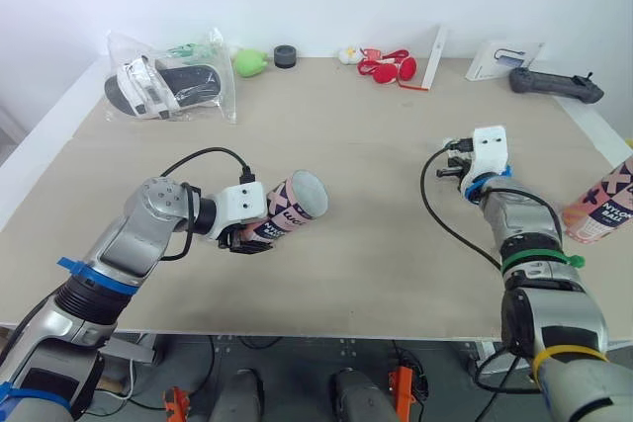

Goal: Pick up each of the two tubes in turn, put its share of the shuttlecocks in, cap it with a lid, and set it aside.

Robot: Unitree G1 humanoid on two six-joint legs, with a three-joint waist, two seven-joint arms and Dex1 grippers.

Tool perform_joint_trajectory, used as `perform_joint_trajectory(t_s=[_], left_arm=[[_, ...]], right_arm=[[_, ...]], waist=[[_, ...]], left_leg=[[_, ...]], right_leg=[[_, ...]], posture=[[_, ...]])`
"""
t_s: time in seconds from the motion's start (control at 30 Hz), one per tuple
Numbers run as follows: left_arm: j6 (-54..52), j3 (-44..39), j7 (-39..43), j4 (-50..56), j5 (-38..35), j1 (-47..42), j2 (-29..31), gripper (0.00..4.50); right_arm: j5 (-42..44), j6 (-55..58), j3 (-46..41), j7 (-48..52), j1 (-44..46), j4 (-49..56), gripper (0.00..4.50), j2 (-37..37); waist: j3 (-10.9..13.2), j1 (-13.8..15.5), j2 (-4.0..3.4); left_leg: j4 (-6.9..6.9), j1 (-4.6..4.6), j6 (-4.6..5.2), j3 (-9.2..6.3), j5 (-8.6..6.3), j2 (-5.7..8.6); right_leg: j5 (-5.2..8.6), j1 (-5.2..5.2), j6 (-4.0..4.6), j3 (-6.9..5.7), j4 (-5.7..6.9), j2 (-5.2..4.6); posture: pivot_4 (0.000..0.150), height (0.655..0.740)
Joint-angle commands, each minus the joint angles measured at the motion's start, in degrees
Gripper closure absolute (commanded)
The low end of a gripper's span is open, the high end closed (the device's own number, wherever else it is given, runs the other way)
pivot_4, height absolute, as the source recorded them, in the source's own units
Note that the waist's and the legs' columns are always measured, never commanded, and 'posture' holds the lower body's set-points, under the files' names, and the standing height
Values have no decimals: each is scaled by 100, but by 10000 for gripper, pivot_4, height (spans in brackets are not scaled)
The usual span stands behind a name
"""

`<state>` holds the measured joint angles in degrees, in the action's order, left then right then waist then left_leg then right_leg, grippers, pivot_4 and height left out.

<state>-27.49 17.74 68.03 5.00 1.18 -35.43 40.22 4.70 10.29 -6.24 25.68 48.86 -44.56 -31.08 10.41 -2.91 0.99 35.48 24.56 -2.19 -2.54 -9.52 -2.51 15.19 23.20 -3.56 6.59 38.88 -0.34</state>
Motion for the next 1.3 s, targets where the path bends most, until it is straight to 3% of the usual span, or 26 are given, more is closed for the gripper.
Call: perform_joint_trajectory(t_s=[0.03,0.2,0.37,1.0,1.17,1.27,1.3], left_arm=[[-28,188,27,-17,2,78,-27,14294],[19,218,42,-106,12,45,-45,14294],[57,260,24,-194,27,7,-125,14294],[32,256,-62,-157,34,66,-250,14294],[24,248,-86,-123,40,97,-258,14294],[26,240,-97,-116,43,115,-246,14294],[20,239,-101,-110,42,117,-244,14294]], right_arm=[[654,189,541,2049,-432,2813,44218,-572],[1542,1529,1061,3938,-645,5373,44218,-1813],[1641,2030,1557,4475,-289,6377,44218,-2186],[673,1688,2575,4414,518,6143,44218,-1201],[896,1827,2460,4586,712,6196,27174,-1022],[990,1870,2418,4684,836,6181,14166,-1024],[1007,1871,2408,4721,869,6158,7574,-1043]], waist=[[2,18,-23],[1,43,-31],[-3,21,-26],[-3,50,-26],[-3,75,-25],[-4,78,-25],[-3,78,-25]], left_leg=[[-1,1,0,-1,0,0],[1,7,-1,-11,-1,0],[4,-9,-2,-5,-2,-3],[17,5,-3,-4,2,-2],[19,9,-4,-5,2,-2],[18,8,-4,-6,2,-3],[18,8,-4,-6,2,-3]], right_leg=[[1,0,-1,0,0,0],[8,-1,-1,-12,1,0],[15,-6,28,-11,-1,-2],[2,0,7,-14,2,-6],[2,0,5,-17,3,-7],[2,0,5,-17,3,-7],[2,0,5,-18,3,-7]], posture=[[1500,7400],[1500,7400],[1500,7400],[1500,7400],[1500,7400],[1500,7400],[1500,7400]])
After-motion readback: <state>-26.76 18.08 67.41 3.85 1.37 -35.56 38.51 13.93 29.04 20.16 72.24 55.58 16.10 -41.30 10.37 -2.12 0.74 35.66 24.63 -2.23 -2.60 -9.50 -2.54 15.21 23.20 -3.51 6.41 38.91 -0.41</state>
